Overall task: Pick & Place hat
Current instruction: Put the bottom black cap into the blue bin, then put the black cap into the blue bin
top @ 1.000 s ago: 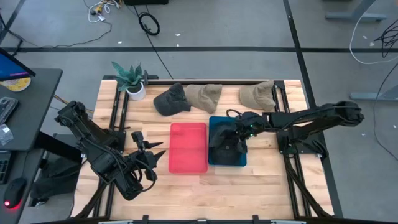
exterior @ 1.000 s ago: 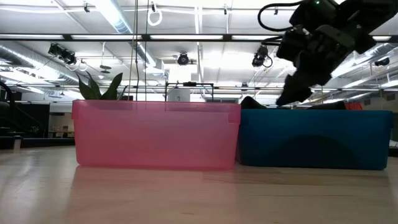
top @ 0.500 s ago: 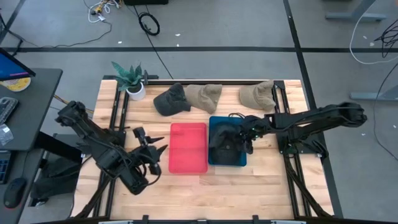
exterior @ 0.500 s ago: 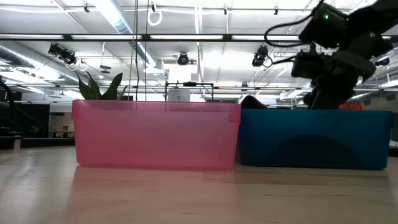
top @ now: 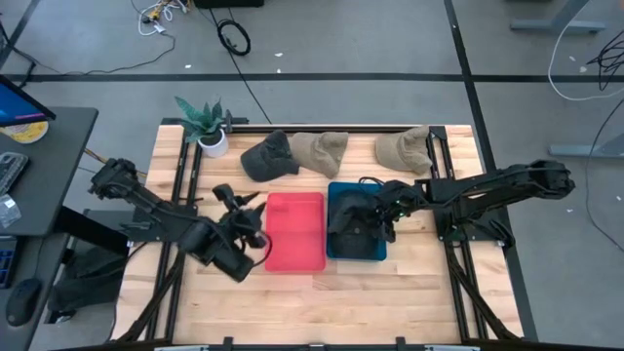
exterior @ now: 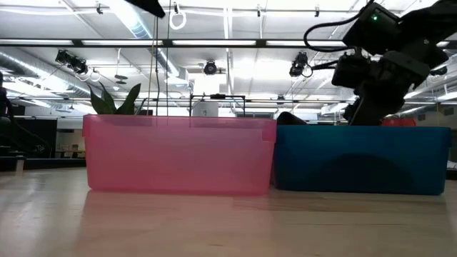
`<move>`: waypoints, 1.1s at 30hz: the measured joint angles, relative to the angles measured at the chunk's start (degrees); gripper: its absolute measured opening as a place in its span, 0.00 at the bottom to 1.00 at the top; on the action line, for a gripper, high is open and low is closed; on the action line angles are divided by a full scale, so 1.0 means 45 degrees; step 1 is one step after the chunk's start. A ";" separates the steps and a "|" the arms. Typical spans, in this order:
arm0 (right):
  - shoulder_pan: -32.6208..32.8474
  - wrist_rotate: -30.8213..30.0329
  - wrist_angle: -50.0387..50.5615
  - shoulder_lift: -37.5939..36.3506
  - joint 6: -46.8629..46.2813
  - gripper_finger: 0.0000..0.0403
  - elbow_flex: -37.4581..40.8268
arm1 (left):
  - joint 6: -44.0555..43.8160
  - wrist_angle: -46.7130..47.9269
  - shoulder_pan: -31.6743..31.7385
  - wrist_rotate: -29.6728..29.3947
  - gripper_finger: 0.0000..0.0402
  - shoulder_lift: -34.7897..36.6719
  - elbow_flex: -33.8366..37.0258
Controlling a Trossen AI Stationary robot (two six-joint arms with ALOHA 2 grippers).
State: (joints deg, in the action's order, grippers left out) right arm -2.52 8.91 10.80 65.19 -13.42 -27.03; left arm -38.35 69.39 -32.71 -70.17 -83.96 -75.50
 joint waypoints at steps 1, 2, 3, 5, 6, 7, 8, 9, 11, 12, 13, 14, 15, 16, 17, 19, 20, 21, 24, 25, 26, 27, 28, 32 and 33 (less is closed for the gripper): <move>0.0000 0.0065 -0.0015 0.0000 -0.0121 0.41 -0.0053 | 0.0000 0.0006 0.0184 0.0057 0.37 0.0000 0.0028; 0.0000 0.0128 -0.0039 0.0000 -0.0221 0.41 -0.0088 | 0.0000 -0.0006 0.0348 0.0104 0.37 0.0000 0.0056; 0.0005 0.0157 -0.0087 0.0000 -0.0251 0.41 -0.0118 | 0.0010 -0.0006 0.0494 0.0180 0.37 0.0007 0.0101; 0.0000 0.0165 -0.0284 -0.0006 -0.0274 0.41 -0.0129 | 0.0010 -0.0006 0.0723 0.0253 0.36 0.0019 0.0281; 0.0000 0.0165 -0.0341 -0.0010 -0.0370 0.41 -0.0129 | 0.0010 -0.0015 0.0822 0.0258 0.35 0.0019 0.0404; 0.0000 0.0165 -0.0404 -0.0010 -0.0494 0.41 -0.0129 | 0.0019 0.0034 0.0911 0.0280 0.34 0.0019 0.0531; -0.0005 0.0165 -0.0455 -0.0010 -0.0560 0.41 -0.0129 | 0.0016 0.0069 0.1011 0.0287 0.34 0.0019 0.0634; -0.0005 0.0167 -0.0513 -0.0010 -0.0585 0.41 -0.0134 | 0.0018 0.0147 0.1129 0.0290 0.33 0.0019 0.0708; -0.0005 0.0181 -0.0593 -0.0013 -0.0588 0.41 -0.0136 | 0.0019 0.0205 0.1367 0.0252 0.31 0.0019 0.0861; -0.0005 0.0241 -0.0622 -0.0015 -0.0625 0.41 -0.0139 | 0.0019 0.0201 0.1484 0.0174 0.30 0.0019 0.0921; -0.0005 0.0264 -0.0633 -0.0018 -0.0719 0.41 -0.0144 | 0.0016 0.0180 0.1588 0.0041 0.30 0.0024 0.0988; -0.0005 0.0267 -0.0635 -0.0022 -0.0806 0.41 -0.0144 | 0.0012 0.0131 0.1676 -0.0057 0.29 0.0082 0.1094; -0.0005 0.0270 -0.0635 -0.0024 -0.0832 0.41 -0.0144 | 0.0020 0.0139 0.1770 -0.0077 0.28 0.0119 0.1187; -0.0005 0.0267 -0.0635 -0.0024 -0.0837 0.41 -0.0144 | 0.0024 0.0094 0.1892 -0.0130 0.28 0.0136 0.1288; -0.0005 0.0267 -0.0635 -0.0024 -0.0837 0.41 -0.0144 | 0.0009 0.0077 0.2019 -0.0165 0.27 0.0136 0.1421; -0.0006 0.0266 -0.0635 -0.0025 -0.0837 0.41 -0.0146 | -0.0047 0.0063 0.2266 -0.0155 0.27 0.0255 0.1732; -0.0010 0.0262 -0.0635 -0.0029 -0.0832 0.41 -0.0149 | -0.0053 -0.0063 0.2417 -0.0130 0.27 0.0373 0.1867; -0.0015 0.0262 -0.0635 -0.0029 -0.0810 0.41 -0.0149 | -0.0041 -0.0295 0.2573 -0.0141 0.27 0.0506 0.2030; -0.0015 0.0245 -0.0640 -0.0034 -0.0563 0.41 -0.0156 | 0.0493 -0.1460 0.2910 0.0601 0.27 0.0974 0.2750; -0.0023 0.0238 -0.0640 -0.0034 -0.0498 0.41 -0.0159 | 0.0990 -0.2216 0.3023 0.1038 0.27 0.1192 0.2971; -0.0047 0.0238 -0.0648 -0.0034 -0.0461 0.41 -0.0159 | 0.1619 -0.3054 0.3116 0.1588 0.27 0.1457 0.3234; -0.0084 0.0238 -0.0651 -0.0034 -0.0449 0.41 -0.0163 | 0.2323 -0.3894 0.3200 0.2240 0.27 0.1753 0.3542; -0.0133 0.0233 -0.0655 -0.0034 -0.0448 0.41 -0.0163 | 0.3057 -0.4836 0.3315 0.2934 0.27 0.2046 0.3865; -0.0328 0.0228 -0.0684 -0.0039 -0.0471 0.41 -0.0168 | 0.5853 -0.8908 0.4080 0.5755 0.27 0.3283 0.5255; -0.0357 0.0232 -0.0689 -0.0039 -0.0473 0.41 -0.0168 | 0.6588 -0.9603 0.4341 0.6566 0.27 0.3549 0.5503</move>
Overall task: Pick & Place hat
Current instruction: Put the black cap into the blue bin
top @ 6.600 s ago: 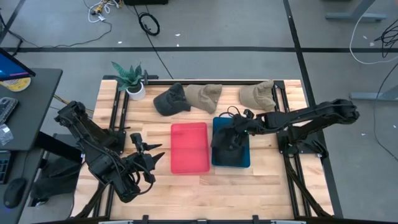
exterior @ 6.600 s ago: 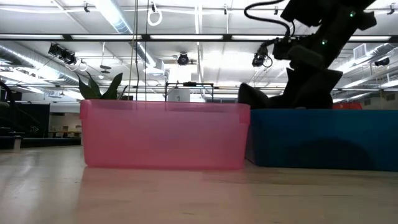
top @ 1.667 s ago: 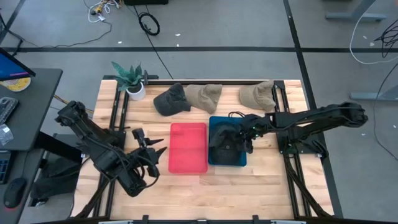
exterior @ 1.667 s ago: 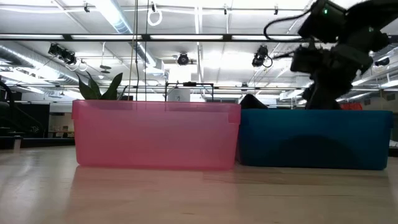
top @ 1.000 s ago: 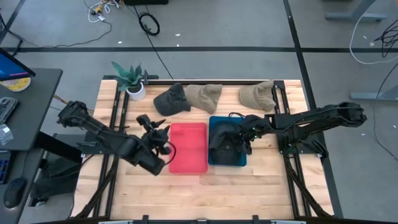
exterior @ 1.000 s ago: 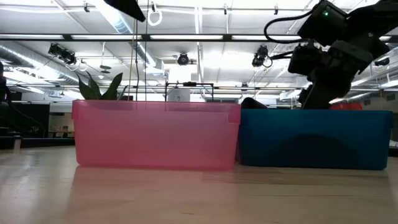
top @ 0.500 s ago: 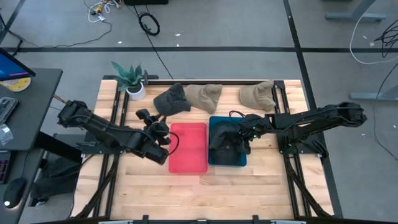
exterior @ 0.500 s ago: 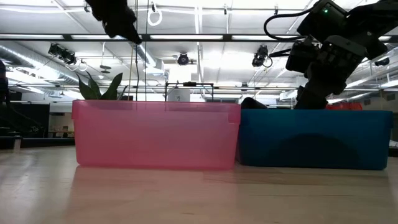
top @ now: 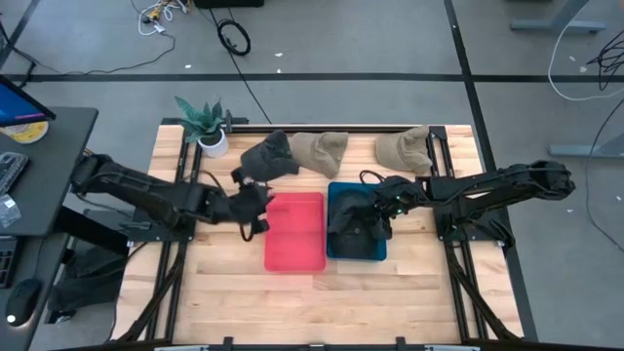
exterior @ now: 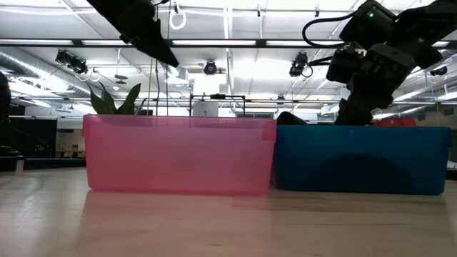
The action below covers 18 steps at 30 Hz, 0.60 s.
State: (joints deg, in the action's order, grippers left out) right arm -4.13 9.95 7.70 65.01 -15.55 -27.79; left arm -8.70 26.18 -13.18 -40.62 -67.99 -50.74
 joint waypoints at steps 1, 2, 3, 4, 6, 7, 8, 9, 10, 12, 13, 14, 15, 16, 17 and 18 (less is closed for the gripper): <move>-0.0020 0.0000 -0.0007 0.0000 0.0014 0.41 0.0000 | 0.0641 -0.0415 0.0320 0.0733 0.27 0.0196 0.0138; -0.0039 -0.0001 -0.0012 0.0000 0.0068 0.41 0.0000 | 0.1082 -0.0450 0.0655 0.1339 0.27 0.0350 0.0159; -0.0071 -0.0003 -0.0011 0.0000 0.0177 0.41 0.0000 | 0.1392 -0.0319 0.1009 0.1703 0.27 0.0464 0.0129; -0.0100 -0.0004 -0.0019 0.0000 0.0259 0.41 0.0000 | 0.1487 -0.0012 0.1417 0.1824 0.27 0.0551 0.0019; -0.0189 0.0001 -0.0024 0.0000 0.0325 0.41 0.0000 | 0.1817 0.0901 0.2317 0.1749 0.27 0.0643 -0.0274; -0.0249 0.0000 -0.0024 0.0000 0.0326 0.41 0.0000 | 0.2122 0.1343 0.2795 0.1711 0.27 0.0662 -0.0386; -0.0300 -0.0008 -0.0024 0.0000 0.0330 0.41 0.0000 | 0.2468 0.1772 0.3268 0.1745 0.27 0.0658 -0.0489; -0.0353 -0.0008 -0.0024 0.0000 0.0330 0.41 0.0000 | 0.2928 0.2053 0.3745 0.1880 0.27 0.0649 -0.0556; -0.0416 -0.0008 -0.0024 0.0000 0.0330 0.41 0.0000 | 0.3446 0.2200 0.4211 0.2187 0.28 0.0648 -0.0614; -0.0528 -0.0008 -0.0024 0.0000 0.0330 0.41 0.0000 | 0.4705 0.2064 0.5058 0.3300 0.30 0.0648 -0.0666; -0.0572 -0.0008 -0.0024 0.0000 0.0326 0.41 0.0000 | 0.5361 0.1996 0.5509 0.4018 0.32 0.0647 -0.0666; -0.0606 -0.0008 -0.0024 0.0000 0.0316 0.41 0.0000 | 0.6074 0.1932 0.5878 0.4655 0.35 0.0638 -0.0664; -0.0635 -0.0008 -0.0024 0.0000 0.0289 0.41 0.0000 | 0.6722 0.1881 0.6209 0.5181 0.38 0.0638 -0.0666; -0.0639 -0.0008 -0.0024 0.0000 0.0282 0.41 0.0000 | 0.7401 0.1874 0.6513 0.5646 0.41 0.0633 -0.0666; -0.0639 -0.0008 -0.0023 0.0000 0.0282 0.41 0.0000 | 0.8047 0.1890 0.6765 0.6010 0.44 0.0622 -0.0666; -0.0639 -0.0008 -0.0019 0.0000 0.0275 0.41 0.0000 | 0.8561 0.1899 0.6996 0.6294 0.47 0.0611 -0.0664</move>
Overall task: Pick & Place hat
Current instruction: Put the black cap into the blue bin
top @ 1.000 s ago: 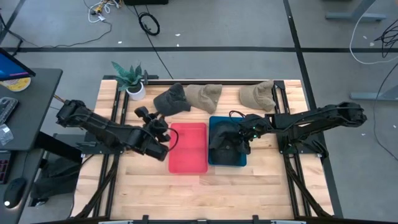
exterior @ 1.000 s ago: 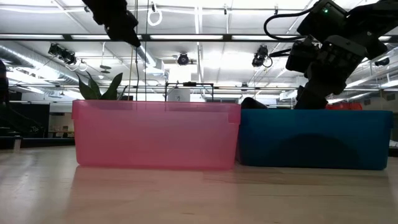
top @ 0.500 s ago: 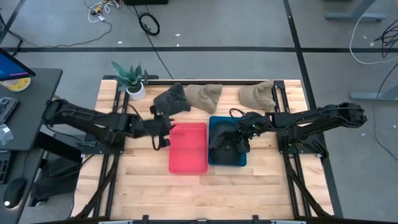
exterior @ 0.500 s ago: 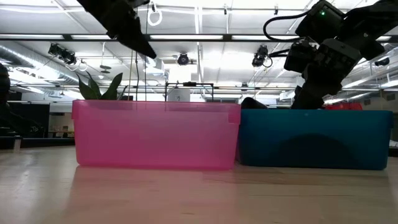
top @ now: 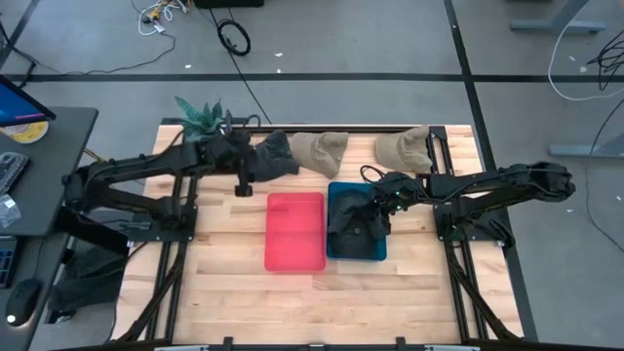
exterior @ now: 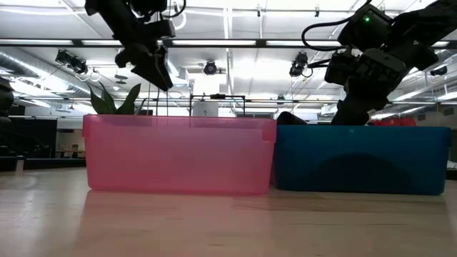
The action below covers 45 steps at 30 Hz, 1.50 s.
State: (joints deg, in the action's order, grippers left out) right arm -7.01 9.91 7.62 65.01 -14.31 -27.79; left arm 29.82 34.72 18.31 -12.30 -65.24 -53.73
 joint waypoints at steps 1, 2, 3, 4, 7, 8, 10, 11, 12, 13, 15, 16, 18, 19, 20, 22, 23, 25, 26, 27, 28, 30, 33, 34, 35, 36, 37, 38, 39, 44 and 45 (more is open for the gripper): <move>0.0000 0.0000 -0.0004 0.0000 -0.0025 0.41 0.0000 | 0.0358 0.0007 0.0207 0.0214 0.50 -0.0002 0.0003; 0.0000 0.0000 0.0000 0.0000 -0.0037 0.41 0.0000 | 0.0634 -0.0025 0.0398 0.0321 0.53 -0.0019 0.0003; 0.0000 0.0000 0.0000 0.0000 -0.0037 0.41 0.0000 | 0.0862 -0.0121 0.0579 0.0342 0.55 -0.0117 -0.0003; 0.0000 0.0000 0.0000 -0.0005 -0.0037 0.41 0.0000 | 0.0975 -0.0199 0.0756 0.0293 0.57 -0.0263 -0.0007; 0.0000 0.0000 0.0000 -0.0005 -0.0042 0.41 0.0000 | 0.1551 0.0123 0.1496 0.0032 0.59 -0.0748 -0.0002; 0.0000 0.0004 0.0000 -0.0005 -0.0042 0.41 0.0000 | 0.1701 0.0110 0.1683 0.0077 0.60 -0.0946 -0.0002; 0.0000 0.0015 -0.0036 -0.0005 -0.0042 0.41 0.0000 | 0.1952 0.0130 0.1988 0.0287 0.59 -0.1363 -0.0002; 0.0000 0.0027 -0.0086 -0.0005 -0.0042 0.41 0.0000 | 0.2065 0.0070 0.2100 0.0422 0.59 -0.1567 -0.0002; 0.0000 0.0044 -0.0145 -0.0005 -0.0065 0.41 0.0000 | 0.2127 -0.0011 0.2197 0.0572 0.58 -0.1791 -0.0002; 0.0000 0.0108 -0.0225 -0.0005 -0.0206 0.41 0.0000 | 0.2170 -0.0029 0.2279 0.0766 0.58 -0.2014 -0.0002; 0.0000 0.0467 -0.0324 -0.0045 -0.0476 0.41 0.0000 | 0.2312 0.0010 0.2335 0.0883 0.57 -0.2488 -0.0002; 0.0000 0.0617 -0.0400 -0.0049 -0.0561 0.41 0.0000 | 0.2433 -0.0004 0.2336 0.0888 0.56 -0.2713 -0.0002; 0.0000 0.0826 -0.0423 -0.0049 -0.0749 0.41 0.0000 | 0.2578 -0.0042 0.2326 0.0861 0.55 -0.3134 -0.0002; 0.0000 0.0947 -0.0418 -0.0049 -0.0760 0.41 0.0000 | 0.2596 -0.0121 0.2314 0.0810 0.55 -0.3342 -0.0002; 0.0000 0.1061 -0.0418 -0.0049 -0.0743 0.41 0.0000 | 0.2624 -0.0189 0.2311 0.0778 0.54 -0.3528 -0.0002; -0.0016 0.1328 -0.0414 -0.0060 -0.0701 0.41 0.0000 | 0.2745 -0.0437 0.2311 0.0773 0.54 -0.3825 0.0003; -0.0035 0.1535 -0.0398 -0.0114 -0.0600 0.41 0.0000 | 0.2817 -0.0564 0.2311 0.0766 0.53 -0.3932 0.0003; -0.0131 0.1922 -0.0427 -0.0299 -0.0272 0.41 0.0000 | 0.2948 -0.0800 0.2311 0.0698 0.53 -0.4134 0.0002; -0.0208 0.2042 -0.0414 -0.0461 -0.0050 0.41 0.0000 | 0.3040 -0.0910 0.2311 0.0655 0.53 -0.4205 -0.0001; -0.0282 0.2043 -0.0429 -0.0656 0.0110 0.41 0.0000 | 0.3174 -0.1003 0.2311 0.0584 0.53 -0.4251 -0.0002; -0.0358 0.2030 -0.0432 -0.0879 0.0233 0.41 0.0000 | 0.3299 -0.1021 0.2311 0.0490 0.53 -0.4257 -0.0002; -0.0493 0.2026 -0.0442 -0.1341 0.0263 0.41 0.0000 | 0.3669 -0.1016 0.2311 0.0290 0.53 -0.4257 -0.0002; -0.0603 0.2021 -0.0452 -0.2020 0.0029 0.41 0.0000 | 0.4149 -0.0805 0.2319 0.0040 0.52 -0.4257 -0.0138; -0.0607 0.2018 -0.0455 -0.2204 -0.0035 0.41 0.0000 | 0.4236 -0.0738 0.2340 0.0062 0.52 -0.4257 -0.0244; -0.0607 0.1969 -0.0471 -0.2374 -0.0037 0.41 0.0000 | 0.4331 -0.0724 0.2340 0.0084 0.52 -0.4257 -0.0341; -0.0607 0.1873 -0.0466 -0.2536 -0.0038 0.41 0.0000 | 0.4445 -0.0685 0.2340 0.0082 0.52 -0.4301 -0.0436; -0.0607 0.1762 -0.0466 -0.2668 -0.0042 0.41 0.0000 | 0.4473 -0.0624 0.2339 0.0073 0.52 -0.4395 -0.0562; -0.0602 0.1621 -0.0485 -0.2768 -0.0042 0.41 0.0000 | 0.4473 -0.0501 0.2360 0.0075 0.52 -0.4484 -0.0695; -0.0601 0.1534 -0.0481 -0.2840 -0.0043 0.41 0.0000 | 0.4481 -0.0338 0.2431 0.0079 0.52 -0.4551 -0.0829; -0.0602 0.1336 -0.0459 -0.2900 -0.0042 0.41 0.0000 | 0.4517 -0.0063 0.2760 0.0364 0.52 -0.5545 -0.1704; -0.0602 0.1336 -0.0455 -0.2900 -0.0042 0.41 0.0000 | 0.4524 0.0000 0.2798 0.0417 0.52 -0.5822 -0.1872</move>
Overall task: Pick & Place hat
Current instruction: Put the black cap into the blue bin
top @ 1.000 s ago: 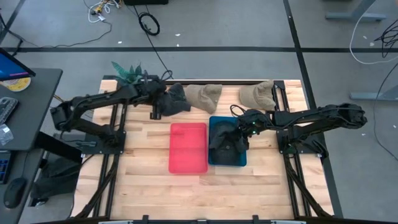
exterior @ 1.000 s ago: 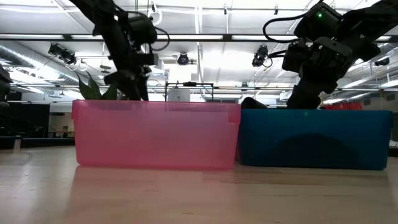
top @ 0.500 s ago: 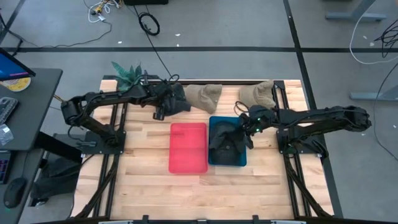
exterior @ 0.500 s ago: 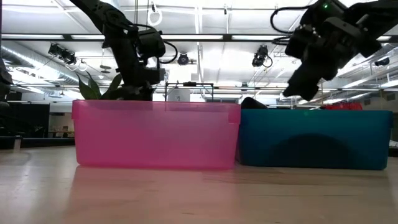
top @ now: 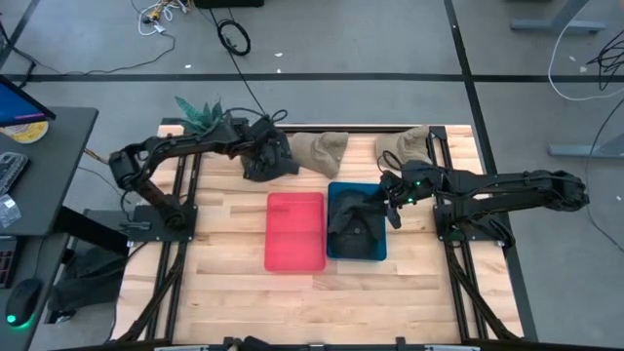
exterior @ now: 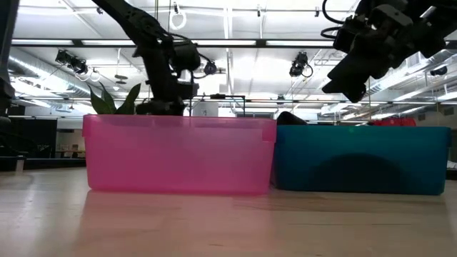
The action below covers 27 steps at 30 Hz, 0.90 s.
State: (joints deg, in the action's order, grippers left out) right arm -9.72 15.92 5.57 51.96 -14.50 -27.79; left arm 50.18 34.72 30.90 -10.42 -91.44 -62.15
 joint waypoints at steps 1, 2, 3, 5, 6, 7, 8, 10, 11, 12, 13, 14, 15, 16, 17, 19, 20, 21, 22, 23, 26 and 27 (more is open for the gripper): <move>0.0000 0.0000 0.0002 0.0000 0.0001 0.41 0.0000 | 0.0012 0.0147 0.0047 -0.0006 0.52 -0.0293 -0.0200; 0.0000 0.0000 -0.0002 0.0000 0.0002 0.41 0.0000 | 0.0067 0.0361 0.0113 -0.0045 0.52 -0.0577 -0.0383; 0.0000 0.0000 0.0007 0.0000 0.0005 0.41 0.0000 | 0.0197 0.0599 0.0173 -0.0175 0.52 -0.0858 -0.0539; 0.0005 0.0000 0.0021 0.0000 0.0005 0.41 0.0000 | 0.0476 0.0956 0.0308 -0.0573 0.52 -0.1389 -0.0802; 0.0005 0.0000 0.0046 0.0000 0.0012 0.41 0.0000 | 0.0616 0.1117 0.0383 -0.0739 0.52 -0.1584 -0.0893; 0.0005 0.0000 0.0081 0.0000 0.0046 0.41 0.0000 | 0.0673 0.1132 0.0451 -0.0776 0.52 -0.1745 -0.0987; 0.0005 0.0000 0.0116 0.0000 0.0096 0.41 0.0000 | 0.0677 0.1079 0.0531 -0.0721 0.52 -0.1863 -0.1099; 0.0005 -0.0001 0.0165 0.0000 0.0178 0.41 0.0000 | 0.0720 0.1045 0.0625 -0.0517 0.52 -0.2086 -0.1314; 0.0005 0.0000 0.0200 0.0000 0.0234 0.41 0.0000 | 0.0751 0.1039 0.0630 -0.0458 0.52 -0.2189 -0.1375; 0.0005 -0.0005 0.0231 0.0000 0.0278 0.41 0.0000 | 0.0824 0.1030 0.0623 -0.0424 0.52 -0.2220 -0.1380; 0.0005 -0.0005 0.0231 0.0005 0.0309 0.41 0.0000 | 0.0955 0.0950 0.0620 -0.0397 0.52 -0.2223 -0.1380; 0.0005 -0.0005 0.0222 0.0001 0.0329 0.41 0.0000 | 0.1047 0.0764 0.0614 -0.0396 0.52 -0.2214 -0.1391; 0.0007 -0.0005 0.0219 0.0002 0.0328 0.41 0.0000 | 0.1100 0.0609 0.0605 -0.0360 0.52 -0.2214 -0.1408; 0.0010 -0.0008 0.0220 0.0004 0.0330 0.41 0.0000 | 0.1106 0.0585 0.0601 -0.0288 0.52 -0.2214 -0.1409; 0.0010 -0.0005 0.0217 0.0005 0.0330 0.41 0.0000 | 0.1106 0.0649 0.0606 -0.0203 0.52 -0.2214 -0.1406; 0.0010 -0.0005 0.0217 0.0005 0.0330 0.41 0.0000 | 0.1041 0.0836 0.0611 -0.0177 0.52 -0.2214 -0.1404; 0.0010 -0.0005 0.0212 0.0005 0.0327 0.41 0.0000 | 0.0968 0.0963 0.0611 -0.0099 0.52 -0.2214 -0.1404; 0.0010 -0.0005 0.0212 0.0003 0.0320 0.41 0.0000 | 0.0925 0.1050 0.0625 0.0064 0.52 -0.2214 -0.1404; 0.0010 -0.0005 0.0215 0.0005 0.0311 0.41 0.0001 | 0.0809 0.1111 0.0651 0.0234 0.52 -0.2214 -0.1404; 0.0010 -0.0005 0.0207 0.0005 0.0308 0.41 0.0003 | 0.0632 0.1168 0.0683 0.0373 0.52 -0.2212 -0.1404; 0.0010 -0.0005 0.0195 0.0005 0.0266 0.41 0.0005 | 0.0319 0.1549 0.0839 0.0937 0.51 -0.2209 -0.1404; 0.0010 -0.0005 0.0192 0.0005 0.0148 0.41 0.0005 | 0.0248 0.1683 0.0899 0.1195 0.50 -0.2209 -0.1404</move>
State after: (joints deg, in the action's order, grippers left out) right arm -9.67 15.90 6.44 51.99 -13.83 -27.77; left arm 51.30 42.30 34.94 -5.05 -101.38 -68.47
